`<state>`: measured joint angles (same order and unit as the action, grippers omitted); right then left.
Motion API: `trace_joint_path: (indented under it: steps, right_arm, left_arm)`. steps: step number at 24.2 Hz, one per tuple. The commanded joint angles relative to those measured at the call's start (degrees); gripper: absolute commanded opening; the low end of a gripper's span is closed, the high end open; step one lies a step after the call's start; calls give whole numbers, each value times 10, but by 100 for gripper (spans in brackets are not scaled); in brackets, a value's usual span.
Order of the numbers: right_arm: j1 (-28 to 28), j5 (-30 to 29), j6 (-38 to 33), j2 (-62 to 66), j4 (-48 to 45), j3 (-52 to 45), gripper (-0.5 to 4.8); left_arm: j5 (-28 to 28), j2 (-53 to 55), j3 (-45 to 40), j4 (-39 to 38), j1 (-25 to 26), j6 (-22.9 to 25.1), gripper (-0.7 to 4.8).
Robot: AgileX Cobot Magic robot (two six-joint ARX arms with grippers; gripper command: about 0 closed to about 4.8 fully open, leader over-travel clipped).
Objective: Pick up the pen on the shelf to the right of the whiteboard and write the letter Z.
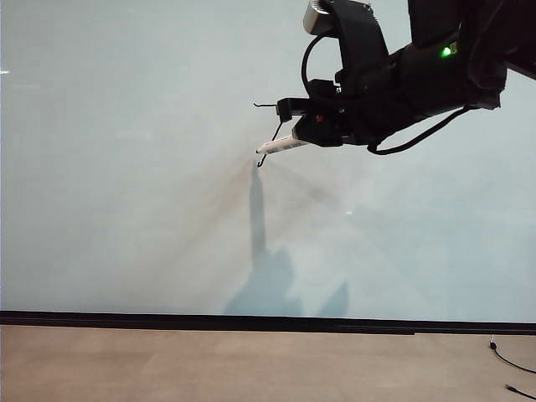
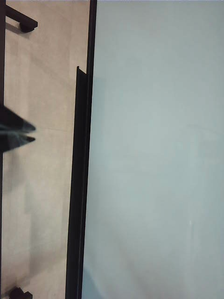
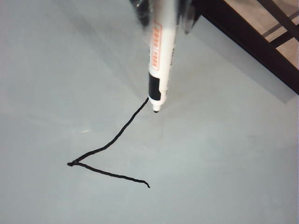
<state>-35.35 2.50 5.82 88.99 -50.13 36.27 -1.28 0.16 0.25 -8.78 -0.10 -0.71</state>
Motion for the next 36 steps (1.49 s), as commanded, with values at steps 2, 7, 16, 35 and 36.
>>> trace_joint_path:
  steps: [2, 7, 16, 35, 36]
  right_arm:
    - [4, -12, -3, -1, -6, 4, -9]
    - [4, -14, -3, 0, 8, 4, -9]
    - [7, -14, -11, 0, 20, 4, -9]
    - [24, -57, -17, 19, 21, 27, -9]
    - [24, -57, -18, 19, 21, 27, -9]
  left_arm:
    - [0, 0, 1, 7, 0, 3, -4]
    - [0, 0, 1, 7, 0, 3, -5]
    - [0, 0, 1, 7, 0, 3, -4]
    - [0, 0, 1, 7, 0, 3, -5]
    - [0, 0, 1, 7, 0, 3, -4]
